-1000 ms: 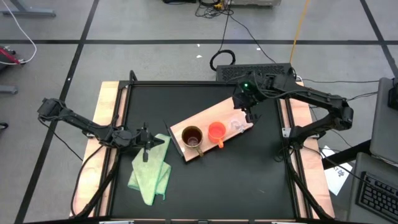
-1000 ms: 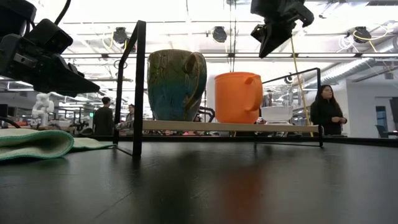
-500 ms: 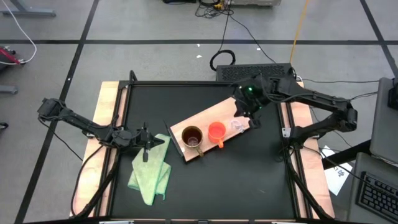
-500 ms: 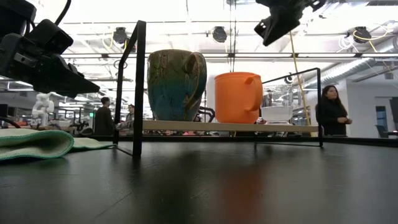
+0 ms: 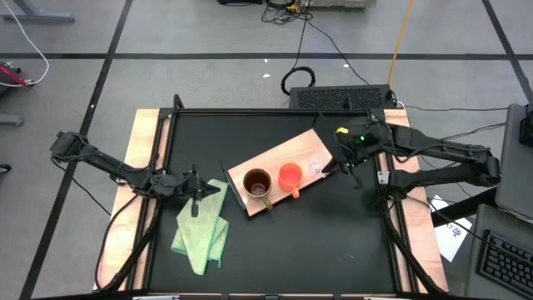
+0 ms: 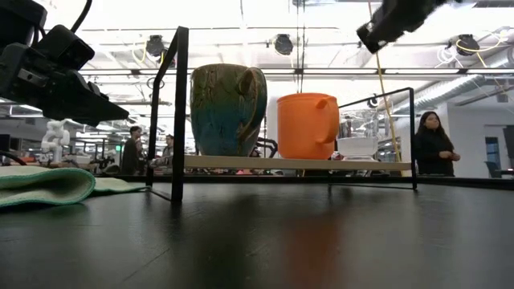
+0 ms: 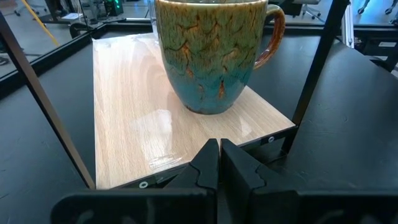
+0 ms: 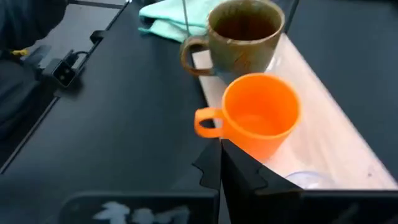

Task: Stack small to large cups/mugs on shelf
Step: Return to Home Position

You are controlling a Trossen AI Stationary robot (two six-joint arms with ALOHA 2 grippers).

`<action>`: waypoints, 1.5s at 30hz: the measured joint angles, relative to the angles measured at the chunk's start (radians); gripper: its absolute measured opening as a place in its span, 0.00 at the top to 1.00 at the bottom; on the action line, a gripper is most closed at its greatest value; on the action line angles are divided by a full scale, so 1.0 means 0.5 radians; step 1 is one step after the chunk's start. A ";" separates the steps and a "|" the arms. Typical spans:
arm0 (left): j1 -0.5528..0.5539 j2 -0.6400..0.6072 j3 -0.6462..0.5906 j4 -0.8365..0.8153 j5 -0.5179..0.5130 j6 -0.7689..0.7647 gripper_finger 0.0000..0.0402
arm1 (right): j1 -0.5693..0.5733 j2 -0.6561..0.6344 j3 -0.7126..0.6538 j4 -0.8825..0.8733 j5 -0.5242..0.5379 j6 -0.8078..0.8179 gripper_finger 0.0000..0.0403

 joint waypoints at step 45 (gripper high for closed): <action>0.000 0.000 0.000 -0.008 0.024 -0.004 0.95 | 0.492 -0.881 -1.243 1.357 0.192 0.590 1.00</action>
